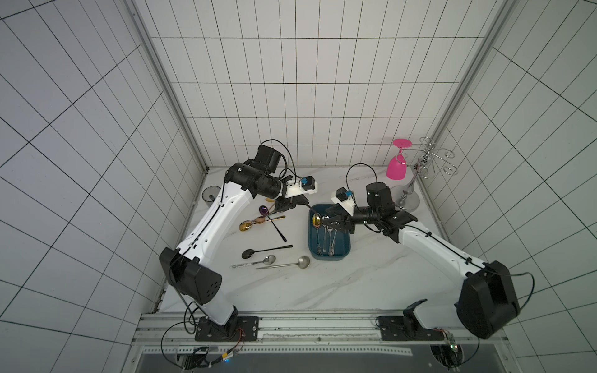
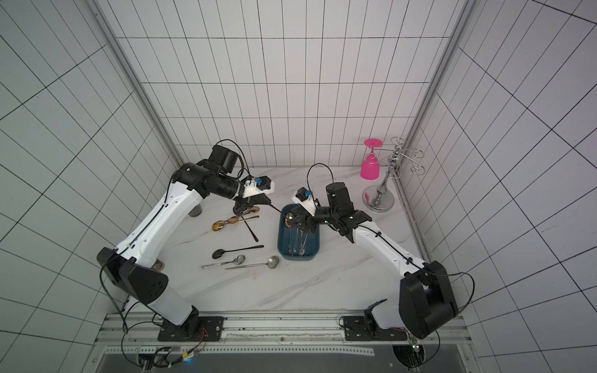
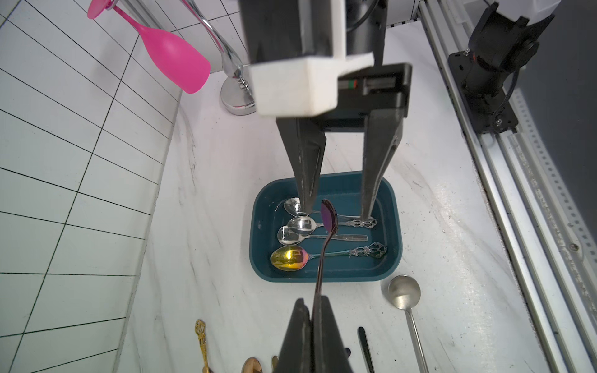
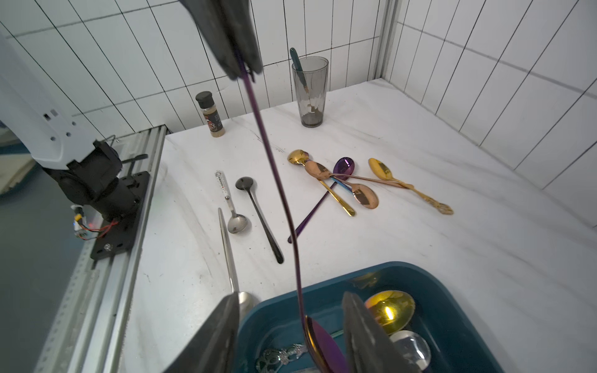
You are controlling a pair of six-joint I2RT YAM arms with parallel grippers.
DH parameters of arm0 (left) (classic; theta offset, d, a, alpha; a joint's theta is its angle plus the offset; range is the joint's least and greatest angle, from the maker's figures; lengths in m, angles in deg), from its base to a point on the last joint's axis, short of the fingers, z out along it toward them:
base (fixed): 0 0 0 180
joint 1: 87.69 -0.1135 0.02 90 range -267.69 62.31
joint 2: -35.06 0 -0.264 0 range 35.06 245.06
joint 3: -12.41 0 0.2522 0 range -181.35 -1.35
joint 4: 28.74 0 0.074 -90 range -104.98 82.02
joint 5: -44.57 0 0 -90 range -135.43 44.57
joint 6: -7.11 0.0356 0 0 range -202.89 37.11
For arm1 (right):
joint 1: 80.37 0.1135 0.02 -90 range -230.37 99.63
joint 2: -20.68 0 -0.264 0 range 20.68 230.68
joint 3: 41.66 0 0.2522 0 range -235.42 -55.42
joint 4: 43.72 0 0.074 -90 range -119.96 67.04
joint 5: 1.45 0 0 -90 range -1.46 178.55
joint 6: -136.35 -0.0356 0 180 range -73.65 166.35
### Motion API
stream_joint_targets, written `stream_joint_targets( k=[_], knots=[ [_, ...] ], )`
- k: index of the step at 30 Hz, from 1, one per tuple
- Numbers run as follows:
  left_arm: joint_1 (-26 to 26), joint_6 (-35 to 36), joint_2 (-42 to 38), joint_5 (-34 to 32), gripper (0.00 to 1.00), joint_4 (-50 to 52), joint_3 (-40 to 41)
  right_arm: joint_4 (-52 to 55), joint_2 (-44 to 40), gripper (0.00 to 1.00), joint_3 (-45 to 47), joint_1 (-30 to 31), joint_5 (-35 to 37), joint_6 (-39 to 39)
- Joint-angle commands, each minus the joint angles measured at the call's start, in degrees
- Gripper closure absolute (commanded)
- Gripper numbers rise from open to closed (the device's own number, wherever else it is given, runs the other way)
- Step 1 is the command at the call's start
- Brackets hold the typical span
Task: Put the spoon into the storage box
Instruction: Pick up the spoon from the center of the board, then place the spoon in the storage box.
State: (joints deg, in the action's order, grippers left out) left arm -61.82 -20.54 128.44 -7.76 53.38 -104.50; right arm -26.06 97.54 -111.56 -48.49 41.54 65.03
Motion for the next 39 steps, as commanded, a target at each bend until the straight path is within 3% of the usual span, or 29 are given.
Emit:
stream_joint_targets(
  k=[1, 4, 7, 9, 13, 20, 28, 39],
  knots=[
    [3.3, -1.1, -2.1, -8.3, 1.0, -8.2, 3.7, 2.3, -6.1, 0.42, 3.6, -0.5, 6.5, -3.0],
    [6.5, -4.8, -2.7, -14.6, 1.0, -15.7, 7.2, 3.3, -12.6, 0.4, 6.7, -2.6, 12.6, -6.9],
    [9.6, -10.1, -3.2, -21.1, 1.0, -24.7, 10.5, 3.7, -19.5, 0.31, 9.7, -5.4, 19.8, -11.8],
    [11.1, -13.5, -3.2, -23.9, 1.0, -28.4, 11.5, 4.3, -24.2, 0.2, 11.4, -7.0, 26.0, -15.8],
    [13.9, -13.3, -2.7, -25.5, 1.0, -28.7, 12.5, 7.8, -30.6, 0.0, 12.0, -9.0, 35.2, -20.8],
    [18.5, -13.3, -2.4, -32.7, 1.0, -33.3, 18.7, 13.3, -32.2, 0.01, 11.0, -10.8, 43.8, -20.7],
    [20.3, -18.2, -1.7, -39.8, 1.0, -39.3, 23.6, 12.9, -31.7, 0.01, 12.3, -11.7, 43.9, -20.7],
    [23.2, -19.1, 0.2, -44.8, 1.0, -44.1, 27.6, 13.0, -30.6, 0.01, 12.3, -12.2, 47.7, -27.3]
  ],
)
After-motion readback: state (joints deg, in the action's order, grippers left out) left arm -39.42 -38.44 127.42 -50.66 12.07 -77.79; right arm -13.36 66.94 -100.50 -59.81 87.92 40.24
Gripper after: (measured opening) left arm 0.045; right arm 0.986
